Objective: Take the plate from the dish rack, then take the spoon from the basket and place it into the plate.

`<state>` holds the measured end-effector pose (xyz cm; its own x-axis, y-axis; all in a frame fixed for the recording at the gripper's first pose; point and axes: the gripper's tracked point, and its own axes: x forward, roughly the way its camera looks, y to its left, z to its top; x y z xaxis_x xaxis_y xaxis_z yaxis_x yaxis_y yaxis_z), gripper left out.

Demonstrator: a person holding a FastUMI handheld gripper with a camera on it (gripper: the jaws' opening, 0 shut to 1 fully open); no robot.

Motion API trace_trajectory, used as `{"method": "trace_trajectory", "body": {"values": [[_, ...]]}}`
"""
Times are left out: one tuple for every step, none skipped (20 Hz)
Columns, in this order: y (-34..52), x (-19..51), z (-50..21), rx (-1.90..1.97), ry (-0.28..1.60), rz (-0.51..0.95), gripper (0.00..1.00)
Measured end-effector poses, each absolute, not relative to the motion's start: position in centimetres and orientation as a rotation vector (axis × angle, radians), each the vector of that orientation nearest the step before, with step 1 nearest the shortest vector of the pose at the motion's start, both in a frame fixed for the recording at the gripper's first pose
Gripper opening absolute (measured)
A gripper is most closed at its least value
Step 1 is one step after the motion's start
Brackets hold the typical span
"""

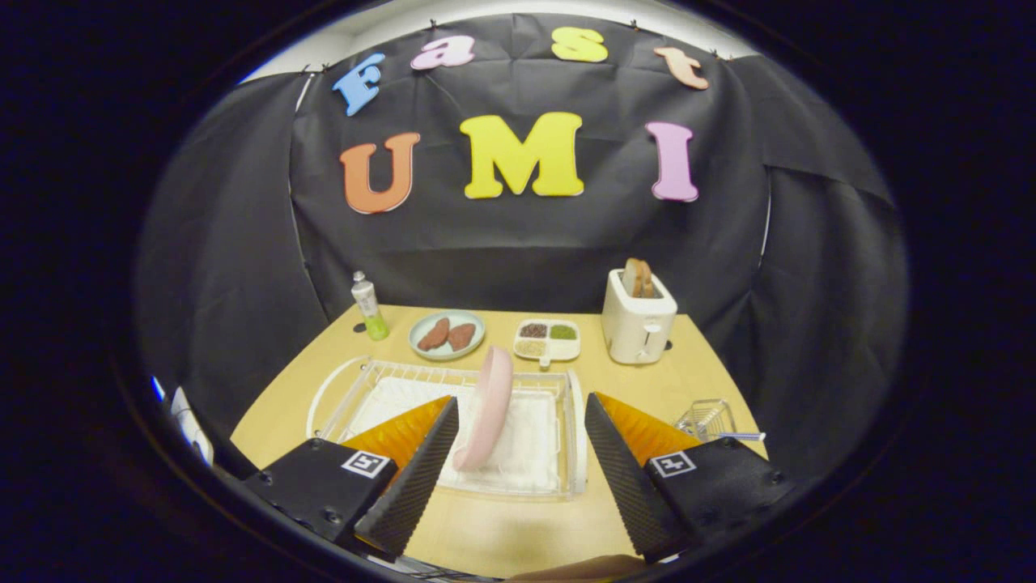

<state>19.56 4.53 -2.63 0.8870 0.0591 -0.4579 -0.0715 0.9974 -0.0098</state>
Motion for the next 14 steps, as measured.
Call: {"method": "trace_trajectory", "body": {"values": [[5.1,20.7,-3.1,-0.046,0.529,0.077,1.0],[5.6,21.6,-3.8,-0.073,0.59,0.082,1.0],[6.0,22.6,-4.3,-0.091,0.65,0.08,1.0],[6.3,23.5,-4.6,-0.094,0.705,0.075,0.99],[6.5,24.4,-5.1,-0.081,0.752,0.053,0.99],[6.4,25.2,-5.3,-0.073,0.799,0.025,0.96],[6.6,26.0,-5.5,-0.079,0.84,0.018,0.93],[6.7,26.5,-5.6,-0.09,0.88,0.005,0.9],[6.9,27.0,-5.7,-0.112,0.913,-0.011,0.88],[6.7,27.7,-6.0,-0.138,0.929,-0.036,0.85],[6.5,28.4,-5.8,-0.172,0.938,-0.063,0.84],[6.1,28.9,-6.0,-0.211,0.953,-0.098,0.77],[5.7,28.8,-6.0,-0.242,0.989,-0.139,0.71],[5.6,28.5,-6.1,-0.264,1.018,-0.175,0.64]]}}
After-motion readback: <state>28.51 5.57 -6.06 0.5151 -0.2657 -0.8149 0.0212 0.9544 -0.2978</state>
